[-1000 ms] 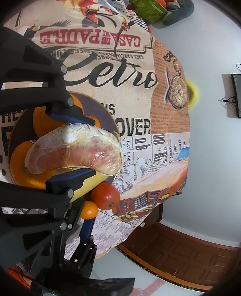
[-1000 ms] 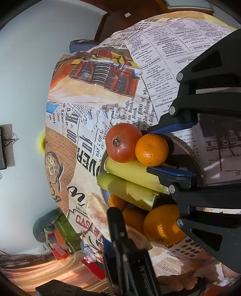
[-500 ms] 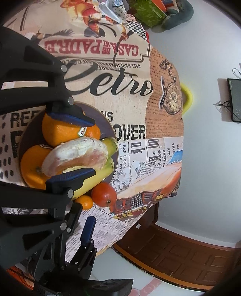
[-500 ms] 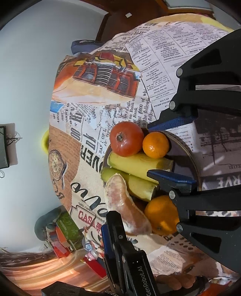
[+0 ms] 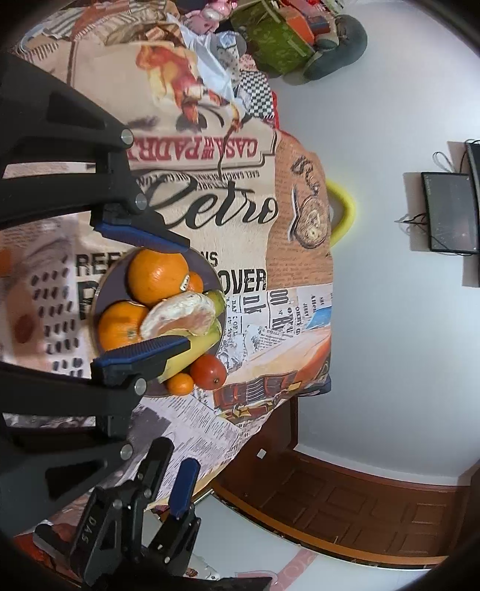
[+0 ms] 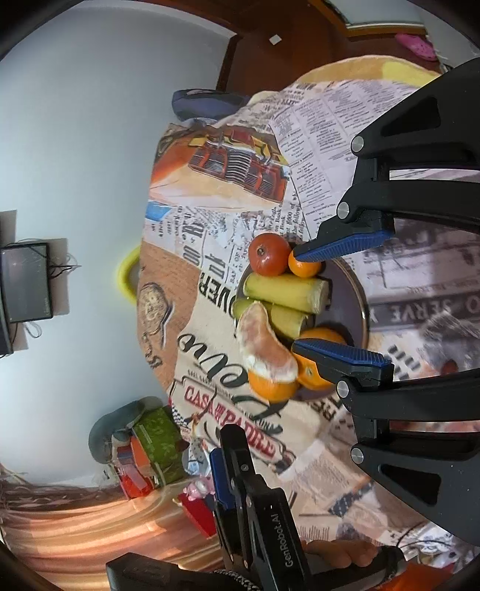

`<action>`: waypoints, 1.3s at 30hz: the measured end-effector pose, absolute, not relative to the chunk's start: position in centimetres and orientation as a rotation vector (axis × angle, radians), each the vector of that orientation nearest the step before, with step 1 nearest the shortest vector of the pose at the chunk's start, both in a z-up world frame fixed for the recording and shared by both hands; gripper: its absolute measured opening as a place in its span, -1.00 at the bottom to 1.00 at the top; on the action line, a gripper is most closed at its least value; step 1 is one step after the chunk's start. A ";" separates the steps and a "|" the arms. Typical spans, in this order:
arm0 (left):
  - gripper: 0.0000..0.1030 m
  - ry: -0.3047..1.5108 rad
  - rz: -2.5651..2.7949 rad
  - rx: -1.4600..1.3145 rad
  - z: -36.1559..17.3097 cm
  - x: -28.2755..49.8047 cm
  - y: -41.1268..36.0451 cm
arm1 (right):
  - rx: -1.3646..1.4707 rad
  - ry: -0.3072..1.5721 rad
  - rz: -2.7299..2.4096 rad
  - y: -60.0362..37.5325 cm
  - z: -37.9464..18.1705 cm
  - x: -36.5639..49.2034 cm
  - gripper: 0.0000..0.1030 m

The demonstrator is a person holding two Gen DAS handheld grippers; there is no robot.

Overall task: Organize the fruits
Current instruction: 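Set the pomelo and small orange on the plate and open both grippers, then grasp a dark red date with the right gripper while the left gripper grasps another date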

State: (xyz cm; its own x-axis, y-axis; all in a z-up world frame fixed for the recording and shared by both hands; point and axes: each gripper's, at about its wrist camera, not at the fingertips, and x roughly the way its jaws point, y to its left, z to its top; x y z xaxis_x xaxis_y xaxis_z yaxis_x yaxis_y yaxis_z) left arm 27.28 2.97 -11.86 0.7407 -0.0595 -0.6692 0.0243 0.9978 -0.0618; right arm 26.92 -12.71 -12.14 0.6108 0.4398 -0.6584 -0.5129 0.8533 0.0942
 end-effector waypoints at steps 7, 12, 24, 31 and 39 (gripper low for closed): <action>-0.09 0.720 -0.033 -0.051 -10.7 23.5 3.5 | -0.098 0.701 0.549 -13.0 -10.8 23.4 -0.23; -0.04 0.719 -0.026 -0.050 -10.5 20.8 3.8 | -0.086 0.708 0.549 -13.1 -10.9 21.5 -0.23; 0.01 0.805 -0.027 -0.037 -14.0 17.3 4.4 | -0.119 0.807 0.553 -12.2 -14.4 19.4 -0.23; 0.04 0.891 -0.032 -0.039 -17.3 16.9 4.6 | -0.144 0.903 0.569 -10.9 -18.2 19.3 -0.23; 0.05 0.980 -0.060 -0.066 -20.5 17.9 4.5 | -0.148 1.002 0.605 -10.0 -21.8 19.7 -0.23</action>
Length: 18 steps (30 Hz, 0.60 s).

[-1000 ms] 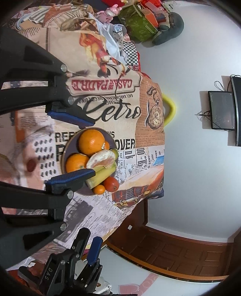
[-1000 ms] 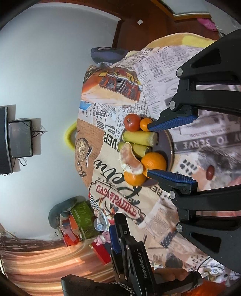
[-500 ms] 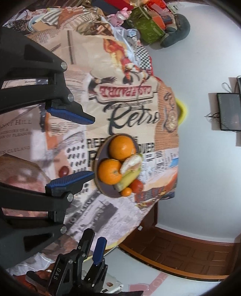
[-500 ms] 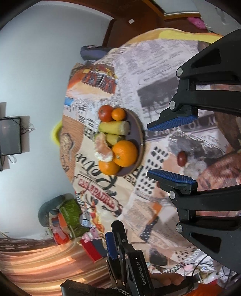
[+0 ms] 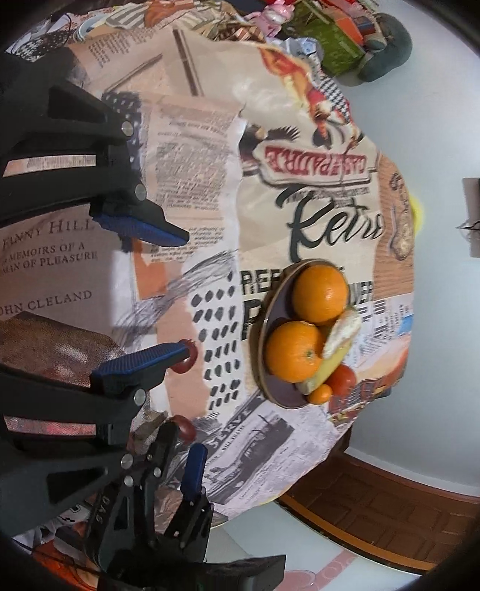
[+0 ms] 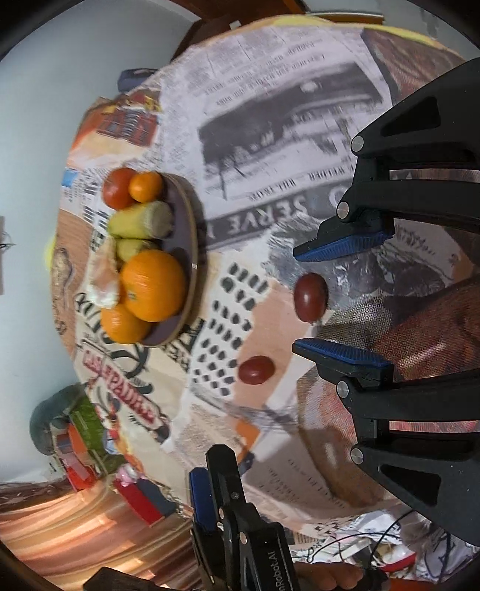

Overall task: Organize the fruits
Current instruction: 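Grasp a dark red date with the right gripper while the left gripper grasps another date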

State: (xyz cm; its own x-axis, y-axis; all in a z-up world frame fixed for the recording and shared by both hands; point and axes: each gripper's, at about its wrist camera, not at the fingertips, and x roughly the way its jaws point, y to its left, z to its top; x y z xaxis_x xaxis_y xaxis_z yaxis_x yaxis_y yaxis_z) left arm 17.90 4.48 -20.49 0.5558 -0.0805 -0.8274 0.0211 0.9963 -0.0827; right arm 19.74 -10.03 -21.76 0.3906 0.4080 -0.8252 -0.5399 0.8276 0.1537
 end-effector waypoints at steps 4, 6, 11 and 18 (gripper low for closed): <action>0.05 1.011 -0.081 -0.064 -21.7 18.5 3.8 | -0.151 1.009 0.613 -10.2 -22.3 19.8 -0.36; 0.05 1.027 -0.095 -0.059 -22.4 18.9 3.3 | -0.150 1.015 0.626 -10.4 -22.2 19.8 -0.45; 0.05 1.058 -0.128 -0.073 -23.4 20.0 2.7 | -0.132 1.006 0.629 -11.3 -21.7 20.0 -0.47; 0.05 1.072 -0.171 -0.048 -24.3 20.9 1.0 | -0.101 0.982 0.606 -12.1 -21.2 20.9 -0.47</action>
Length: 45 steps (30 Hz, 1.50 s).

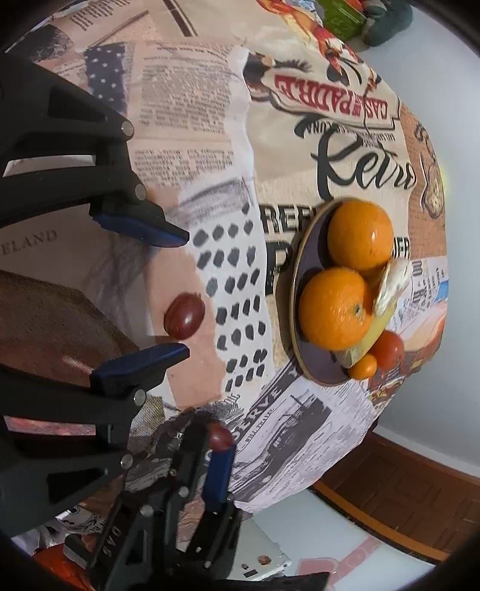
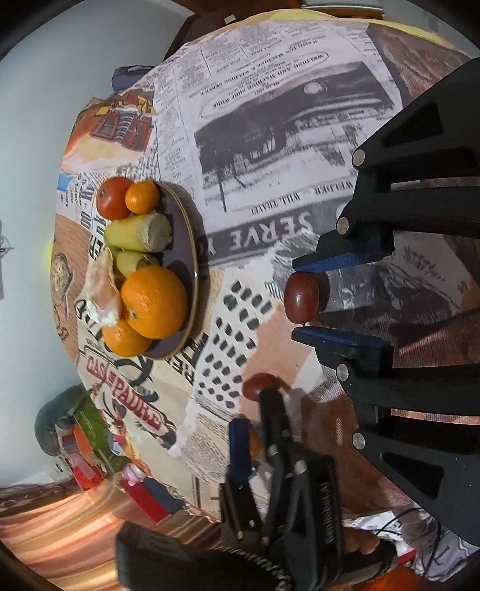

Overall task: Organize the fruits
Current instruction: 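Grasp a dark red date with the right gripper while the left gripper grasps another date, then carry both dates over the grey plate with both grippers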

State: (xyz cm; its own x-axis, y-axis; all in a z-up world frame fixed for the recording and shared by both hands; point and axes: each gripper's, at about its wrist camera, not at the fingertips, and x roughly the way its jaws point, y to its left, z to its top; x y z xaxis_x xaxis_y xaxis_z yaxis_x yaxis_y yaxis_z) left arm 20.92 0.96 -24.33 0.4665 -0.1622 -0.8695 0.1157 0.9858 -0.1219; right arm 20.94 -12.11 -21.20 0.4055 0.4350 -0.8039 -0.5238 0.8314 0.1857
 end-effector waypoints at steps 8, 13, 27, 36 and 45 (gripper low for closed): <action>-0.50 1.067 -0.205 -0.044 -24.7 21.4 0.0 | -0.086 0.973 0.597 -12.6 -20.9 21.6 -0.46; -0.51 1.057 -0.224 -0.022 -24.5 21.0 -0.5 | -0.085 0.965 0.596 -12.6 -20.6 21.8 -0.46; -0.51 0.959 -0.145 -0.042 -20.9 22.4 2.2 | -0.079 0.866 0.579 -12.5 -17.4 23.5 -0.46; -0.51 0.890 -0.110 -0.031 -18.8 25.0 3.3 | -0.058 0.820 0.573 -12.0 -16.4 25.9 -0.46; -0.51 0.885 -0.105 -0.037 -19.3 27.9 3.8 | -0.056 0.808 0.556 -11.7 -16.8 28.8 -0.46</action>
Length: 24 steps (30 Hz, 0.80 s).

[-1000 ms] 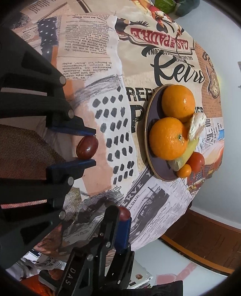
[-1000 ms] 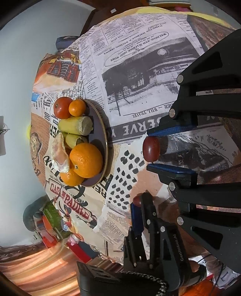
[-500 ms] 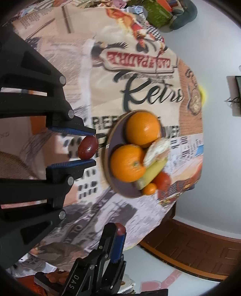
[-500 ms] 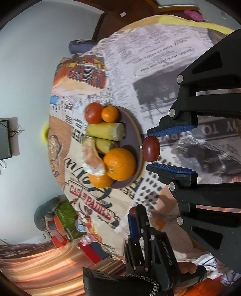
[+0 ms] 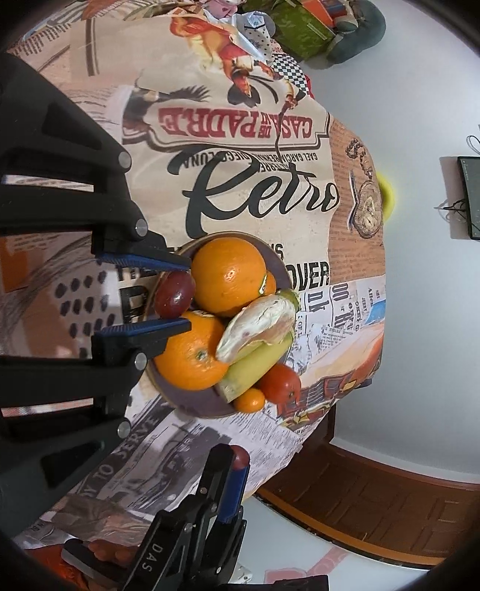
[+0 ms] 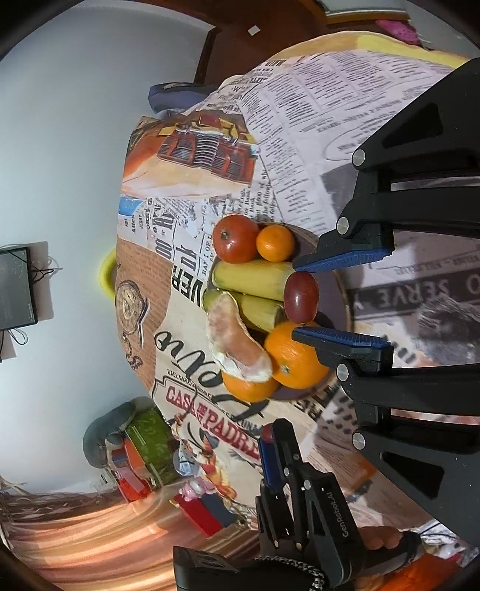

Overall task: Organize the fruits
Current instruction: 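Carry both dates over the grey plate with both grippers, then drop the dates onto the plate and open both grippers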

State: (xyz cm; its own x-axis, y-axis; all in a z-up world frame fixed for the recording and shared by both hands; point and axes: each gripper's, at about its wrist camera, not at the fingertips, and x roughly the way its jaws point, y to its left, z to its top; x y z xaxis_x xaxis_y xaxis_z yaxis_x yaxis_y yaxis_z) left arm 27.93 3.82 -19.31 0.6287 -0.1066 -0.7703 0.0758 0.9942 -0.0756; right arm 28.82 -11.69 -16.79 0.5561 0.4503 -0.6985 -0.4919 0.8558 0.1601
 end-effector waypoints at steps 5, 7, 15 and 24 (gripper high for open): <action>-0.51 0.908 -0.102 -0.054 -20.6 29.4 4.2 | -0.057 0.840 0.560 -11.3 -18.3 30.3 -0.46; -0.51 0.921 -0.101 -0.065 -21.3 30.0 4.4 | -0.059 0.856 0.565 -11.1 -19.0 30.6 -0.46; -0.51 0.947 -0.099 -0.079 -22.8 31.0 4.6 | -0.075 0.907 0.589 -10.4 -21.0 31.0 -0.46; -0.38 0.953 -0.097 -0.091 -23.1 31.1 4.7 | -0.059 0.931 0.594 -10.5 -21.5 31.4 -0.36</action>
State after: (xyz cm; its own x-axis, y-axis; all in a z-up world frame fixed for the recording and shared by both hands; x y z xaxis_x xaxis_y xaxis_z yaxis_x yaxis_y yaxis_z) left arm 31.09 4.69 -23.05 0.5753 -0.1226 -0.8087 0.0423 0.9918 -0.1202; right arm 31.39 -10.54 -21.46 0.4500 0.4557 -0.7680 -0.5051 0.8391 0.2020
